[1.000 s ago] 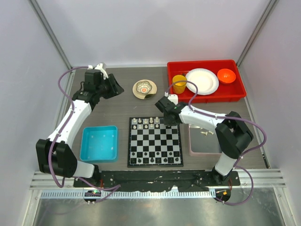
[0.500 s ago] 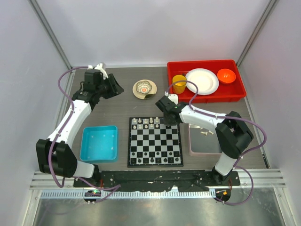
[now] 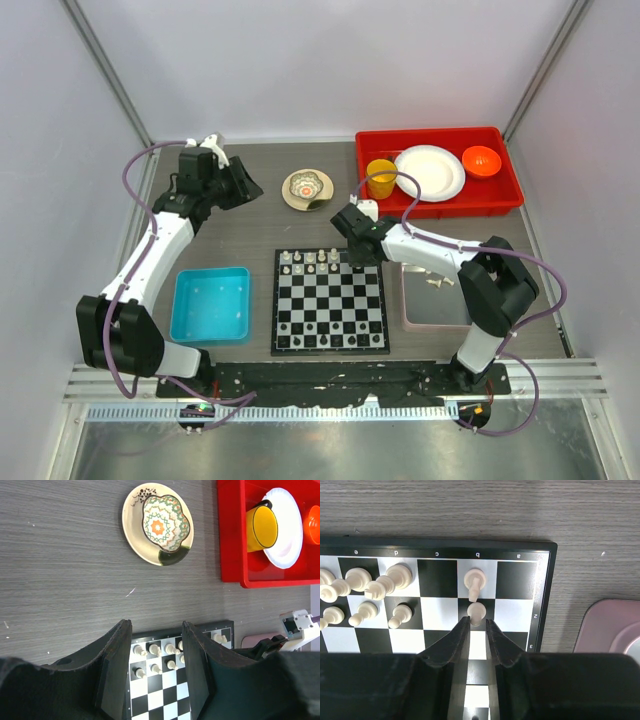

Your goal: Set up the chess pieces on the board

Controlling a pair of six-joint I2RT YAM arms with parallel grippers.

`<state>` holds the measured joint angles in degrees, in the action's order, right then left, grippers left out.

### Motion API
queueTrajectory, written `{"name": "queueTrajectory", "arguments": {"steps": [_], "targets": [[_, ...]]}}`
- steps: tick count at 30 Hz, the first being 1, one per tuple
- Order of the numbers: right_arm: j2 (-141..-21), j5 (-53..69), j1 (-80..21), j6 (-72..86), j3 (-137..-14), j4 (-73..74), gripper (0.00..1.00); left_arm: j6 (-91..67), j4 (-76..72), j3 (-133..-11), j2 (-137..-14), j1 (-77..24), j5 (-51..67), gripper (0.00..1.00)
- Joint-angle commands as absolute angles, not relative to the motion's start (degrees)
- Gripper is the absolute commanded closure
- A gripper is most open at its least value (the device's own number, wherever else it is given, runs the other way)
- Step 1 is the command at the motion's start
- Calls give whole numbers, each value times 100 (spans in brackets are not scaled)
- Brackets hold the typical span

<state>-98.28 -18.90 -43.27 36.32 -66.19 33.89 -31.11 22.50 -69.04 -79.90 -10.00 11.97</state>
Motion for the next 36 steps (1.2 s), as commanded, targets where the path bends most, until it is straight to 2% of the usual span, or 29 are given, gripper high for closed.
{"name": "queueTrajectory", "arguments": {"steps": [1, 12, 19, 26, 30, 36], "targets": [[-9765, -1925, -4315, 3603, -6636, 3322, 73, -3129, 1978, -6926, -7989, -949, 1327, 51], [-9502, -1802, -4289, 3577, -6706, 3392, 70, -3138, 1969, -6926, -7998, -932, 1336, 51], [-8169, -1767, -4017, 3595, -6540, 3709, 66, -3138, 1969, -6926, -7998, -914, 1345, 51], [-6682, -1942, -2806, 3779, -5925, 4341, 62, -3155, 1960, -6917, -7972, -888, 1362, 51], [-6294, -1767, -1691, 3779, -5276, 4632, 63, -3164, 1960, -6926, -7989, -888, 1380, 51], [-6345, -1494, -1205, 3805, -4537, 4562, 64, -3164, 1951, -6908, -7980, -888, 1380, 51]]}}
